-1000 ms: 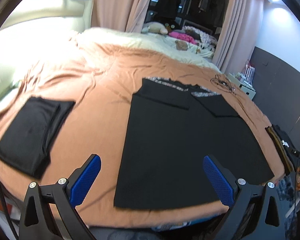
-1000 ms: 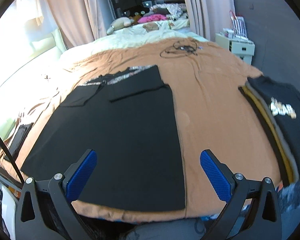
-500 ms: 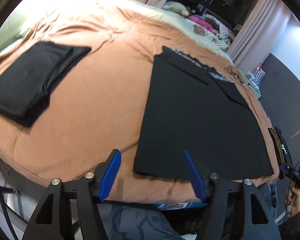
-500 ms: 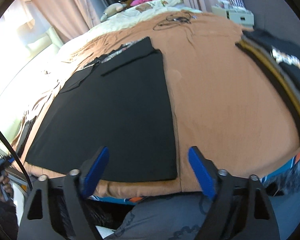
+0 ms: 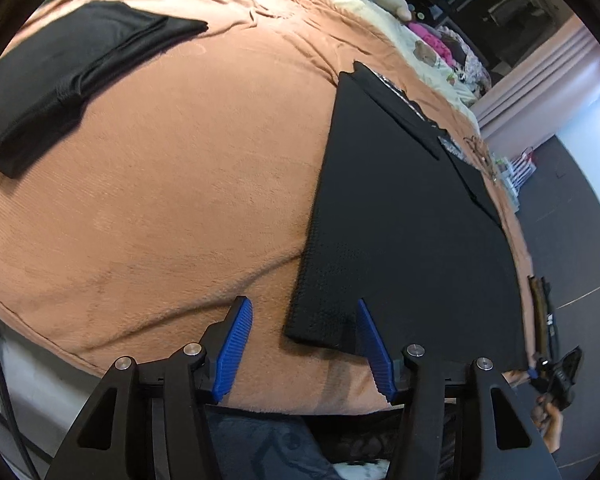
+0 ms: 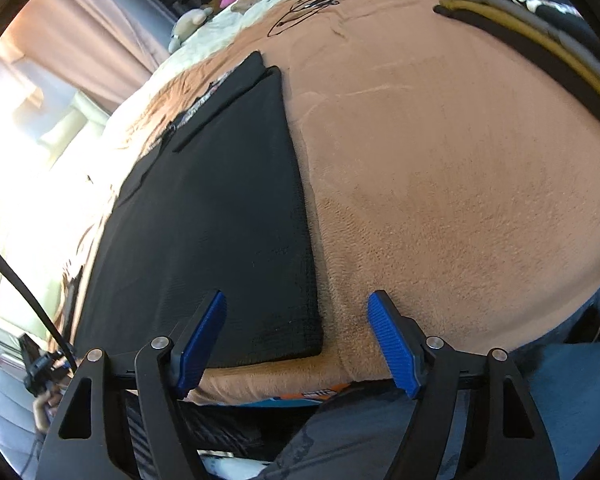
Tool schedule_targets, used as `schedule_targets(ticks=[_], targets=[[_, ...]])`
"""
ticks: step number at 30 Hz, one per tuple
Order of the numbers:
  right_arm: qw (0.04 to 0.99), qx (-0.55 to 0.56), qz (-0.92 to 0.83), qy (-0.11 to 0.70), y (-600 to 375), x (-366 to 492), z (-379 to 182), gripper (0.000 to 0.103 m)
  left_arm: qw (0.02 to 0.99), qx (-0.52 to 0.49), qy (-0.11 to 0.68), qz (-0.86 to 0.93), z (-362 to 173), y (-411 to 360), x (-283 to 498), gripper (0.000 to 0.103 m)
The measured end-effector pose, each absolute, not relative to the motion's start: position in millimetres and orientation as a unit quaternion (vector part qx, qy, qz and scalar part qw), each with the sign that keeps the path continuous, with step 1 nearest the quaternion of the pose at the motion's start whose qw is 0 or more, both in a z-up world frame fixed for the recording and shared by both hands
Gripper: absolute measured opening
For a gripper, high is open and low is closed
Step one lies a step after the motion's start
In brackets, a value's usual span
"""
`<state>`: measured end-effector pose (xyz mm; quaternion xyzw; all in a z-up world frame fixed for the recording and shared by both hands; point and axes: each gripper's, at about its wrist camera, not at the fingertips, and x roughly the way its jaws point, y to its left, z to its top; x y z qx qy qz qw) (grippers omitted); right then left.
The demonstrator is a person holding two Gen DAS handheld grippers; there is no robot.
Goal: Fold small clothes
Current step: 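Move both tools to the hem end of the folded black T-shirt, then close both tools on the T-shirt hem edge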
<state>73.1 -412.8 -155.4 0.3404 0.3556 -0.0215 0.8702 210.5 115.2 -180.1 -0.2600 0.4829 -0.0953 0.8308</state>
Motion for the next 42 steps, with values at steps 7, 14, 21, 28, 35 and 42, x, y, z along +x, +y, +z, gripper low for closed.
schedule_targets(ticks=[7,14,21,28,35,42], targets=[[0.853,0.404,-0.003,0.33,-426.5,59.8,-164.4,0.072,0.801,-0.323,0.489,-0.119,-187.3,111.0,208.1,0.056],[0.836,0.452,0.03,0.31,-420.5,46.3,-180.0,0.071,0.788,-0.359,0.482,-0.13,-188.6,107.2,206.3,0.056],[0.821,0.493,0.042,0.285,-415.4,52.2,-197.6,0.066,0.782,-0.41,0.448,-0.136,-190.1,102.6,211.6,0.056],[0.823,0.494,0.043,0.278,-403.2,65.0,-207.4,0.066,0.787,-0.412,0.44,-0.133,-188.6,89.0,218.7,0.056],[0.825,0.495,0.002,0.272,-415.2,63.6,-207.7,0.042,0.796,-0.412,0.435,-0.088,-190.5,100.3,231.1,0.045],[0.83,0.487,-0.017,0.272,-409.1,66.7,-197.6,0.036,0.804,-0.418,0.413,-0.094,-182.7,113.4,226.2,0.038]])
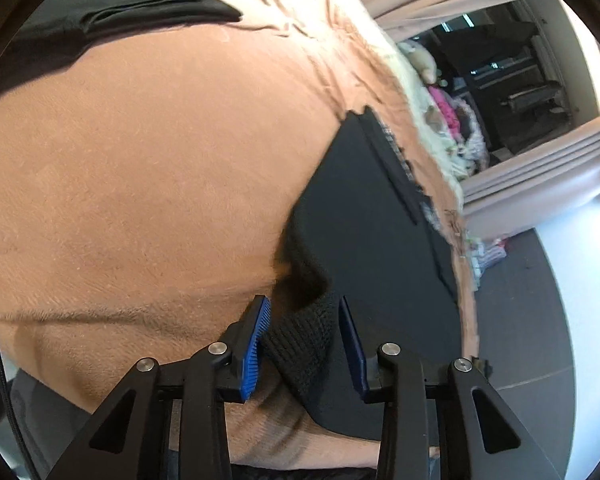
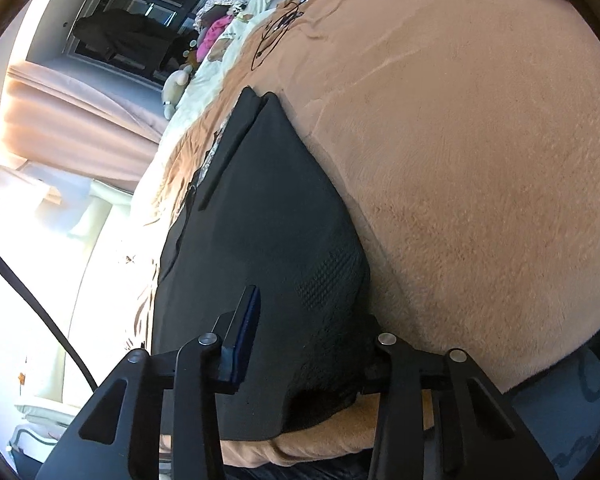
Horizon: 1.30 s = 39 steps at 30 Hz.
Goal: Fold small clothes
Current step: 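Close both tools on the T-shirt hem edge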
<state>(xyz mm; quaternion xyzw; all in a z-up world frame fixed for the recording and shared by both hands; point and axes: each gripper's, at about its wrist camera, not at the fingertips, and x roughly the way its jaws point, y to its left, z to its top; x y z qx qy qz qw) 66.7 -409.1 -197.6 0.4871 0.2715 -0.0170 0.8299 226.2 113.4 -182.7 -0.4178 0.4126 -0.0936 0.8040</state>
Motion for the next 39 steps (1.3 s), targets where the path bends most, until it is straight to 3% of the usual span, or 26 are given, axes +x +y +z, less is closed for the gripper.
schedule_targets(ticks=[8,19,39], targets=[[0.837,0.474,0.018,0.273,-400.6,67.3,-194.1,0.036,0.812,-0.389,0.406,-0.158,-163.0,101.1,230.7,0.038],[0.843,0.447,0.01,0.3,-403.7,77.9,-193.7,0.036,0.799,-0.351,0.47,-0.128,-180.8,83.5,251.5,0.039],[0.833,0.47,-0.012,0.293,-400.3,65.3,-184.0,0.036,0.786,-0.394,0.466,-0.094,-181.4,114.5,231.8,0.04]])
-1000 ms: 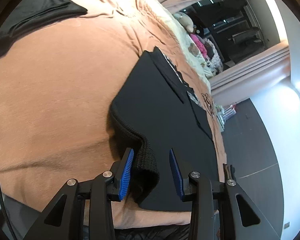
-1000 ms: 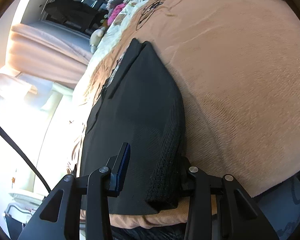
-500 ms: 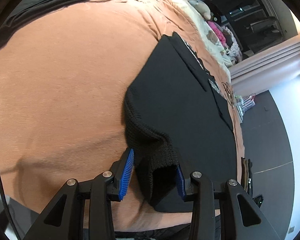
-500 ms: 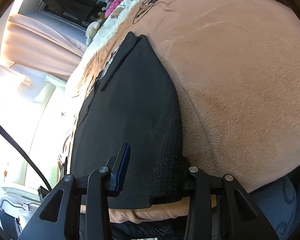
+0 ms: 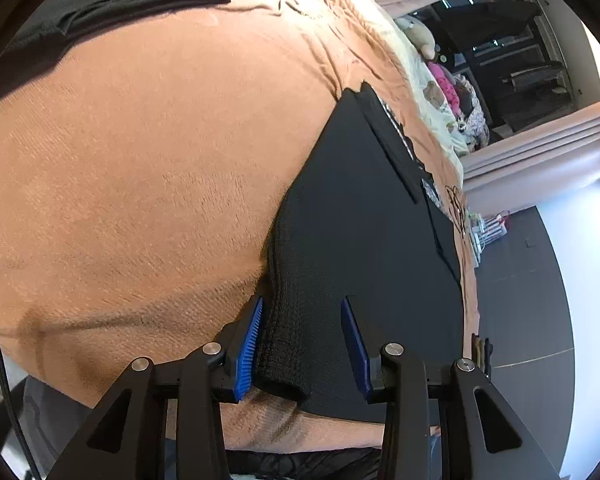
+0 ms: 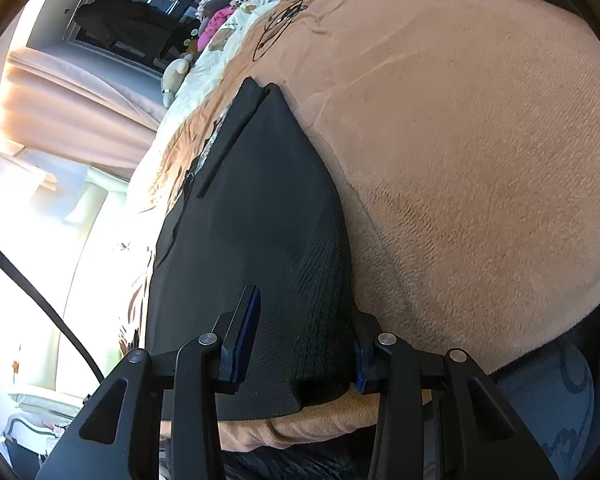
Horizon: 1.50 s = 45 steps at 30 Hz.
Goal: Fold small clothes
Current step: 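Close both tools on the T-shirt hem edge, then lift the hem with both tools and fold it toward the collar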
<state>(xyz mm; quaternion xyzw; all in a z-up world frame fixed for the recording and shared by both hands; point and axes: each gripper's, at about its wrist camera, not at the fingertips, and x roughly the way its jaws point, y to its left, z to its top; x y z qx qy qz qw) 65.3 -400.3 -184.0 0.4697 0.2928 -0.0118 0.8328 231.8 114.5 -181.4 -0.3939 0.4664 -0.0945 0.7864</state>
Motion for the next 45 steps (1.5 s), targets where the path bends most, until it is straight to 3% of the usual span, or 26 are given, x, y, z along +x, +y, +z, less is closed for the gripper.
schedule_targets(ticks=[6,7,8,11,27,45], targets=[[0.827,0.481,-0.017,0.291,-402.2,73.9,-187.9,0.036,0.785,-0.393,0.471,-0.083,-188.0,111.0,237.1,0.039],[0.827,0.483,-0.021,0.289,-402.6,75.1,-187.2,0.029,0.787,-0.389,0.472,-0.08,-187.1,111.6,237.0,0.03],[0.827,0.481,-0.023,0.291,-404.3,75.2,-187.5,0.014,0.788,-0.384,0.475,-0.076,-186.1,112.4,237.3,0.014],[0.829,0.472,-0.036,0.298,-405.7,74.8,-182.3,0.001,0.788,-0.38,0.478,-0.082,-184.9,117.2,236.2,0.007],[0.856,0.455,0.005,0.244,-397.2,32.7,-137.5,0.0,0.813,-0.386,0.417,-0.128,-125.1,133.9,209.5,0.005],[0.869,0.437,0.051,0.224,-388.3,-61.5,-116.5,0.0,0.838,-0.375,0.365,-0.153,-70.4,162.1,100.9,0.005]])
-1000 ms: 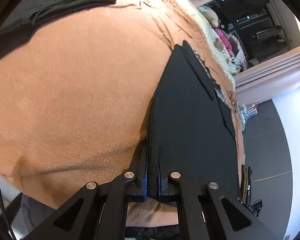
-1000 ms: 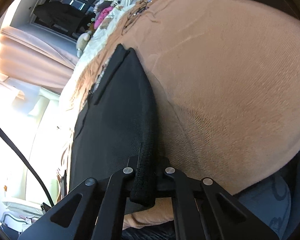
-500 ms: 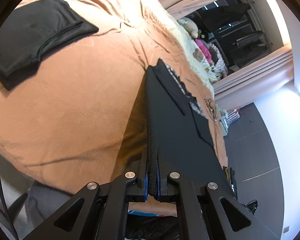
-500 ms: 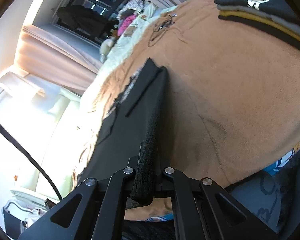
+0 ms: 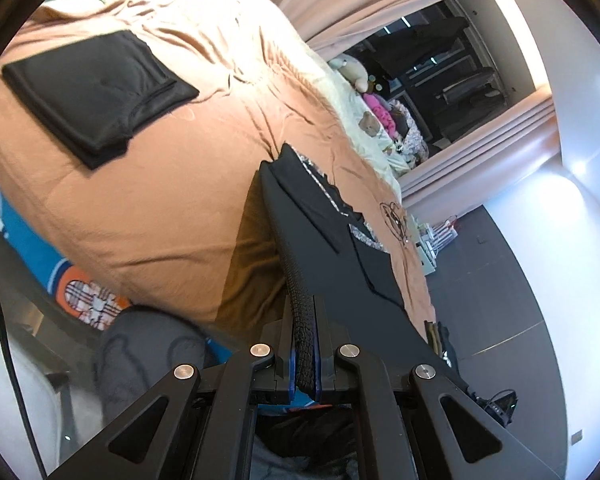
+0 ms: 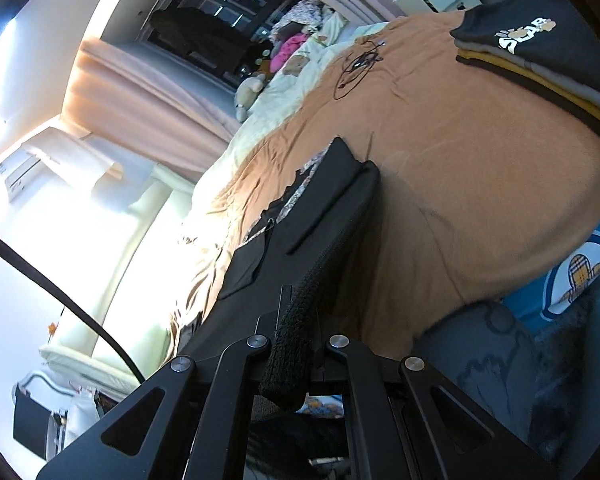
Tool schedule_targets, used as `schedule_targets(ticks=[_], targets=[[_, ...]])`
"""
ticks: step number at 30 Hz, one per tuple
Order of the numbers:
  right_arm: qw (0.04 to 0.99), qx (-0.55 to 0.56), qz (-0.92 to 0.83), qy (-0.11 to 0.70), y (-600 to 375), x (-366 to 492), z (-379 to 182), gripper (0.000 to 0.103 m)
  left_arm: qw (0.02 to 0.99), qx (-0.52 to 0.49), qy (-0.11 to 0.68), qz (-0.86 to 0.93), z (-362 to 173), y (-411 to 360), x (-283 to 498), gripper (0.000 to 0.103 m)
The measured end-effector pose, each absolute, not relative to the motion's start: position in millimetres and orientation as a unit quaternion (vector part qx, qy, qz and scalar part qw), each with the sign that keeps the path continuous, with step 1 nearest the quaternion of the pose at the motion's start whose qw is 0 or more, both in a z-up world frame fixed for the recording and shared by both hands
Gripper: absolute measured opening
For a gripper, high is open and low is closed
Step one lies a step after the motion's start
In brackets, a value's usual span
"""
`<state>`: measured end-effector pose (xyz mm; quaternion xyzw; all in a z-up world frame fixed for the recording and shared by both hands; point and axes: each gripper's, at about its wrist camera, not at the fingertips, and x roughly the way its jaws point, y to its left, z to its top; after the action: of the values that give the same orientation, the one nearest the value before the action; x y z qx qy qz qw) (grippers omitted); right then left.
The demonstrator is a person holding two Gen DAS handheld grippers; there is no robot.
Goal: Fold small clothes
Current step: 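Lift the hem with both tools and fold it toward the collar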
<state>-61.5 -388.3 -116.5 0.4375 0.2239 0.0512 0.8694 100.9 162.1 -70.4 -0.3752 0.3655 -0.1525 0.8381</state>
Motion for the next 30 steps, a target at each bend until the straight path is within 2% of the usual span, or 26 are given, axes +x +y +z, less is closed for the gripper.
schedule_targets(ticks=[8,13,23,30], targets=[[0.871,0.429,0.062,0.232,-396.7,-92.8,-122.8,0.0,0.839,-0.372,0.363,-0.161,-69.1,175.9,44.5,0.005],[0.872,0.421,0.064,0.243,-403.0,-95.6,-123.3,0.0,0.844,-0.359,0.364,-0.161,-59.6,169.9,40.4,0.005],[0.884,0.4,0.074,0.231,-422.3,-57.8,-94.5,0.0,0.86,-0.332,0.352,-0.164,-24.2,165.4,80.4,0.005],[0.896,0.377,0.075,0.223,-431.3,-5.1,-69.0,0.0,0.873,-0.297,0.35,-0.165,12.0,160.4,141.4,0.005]])
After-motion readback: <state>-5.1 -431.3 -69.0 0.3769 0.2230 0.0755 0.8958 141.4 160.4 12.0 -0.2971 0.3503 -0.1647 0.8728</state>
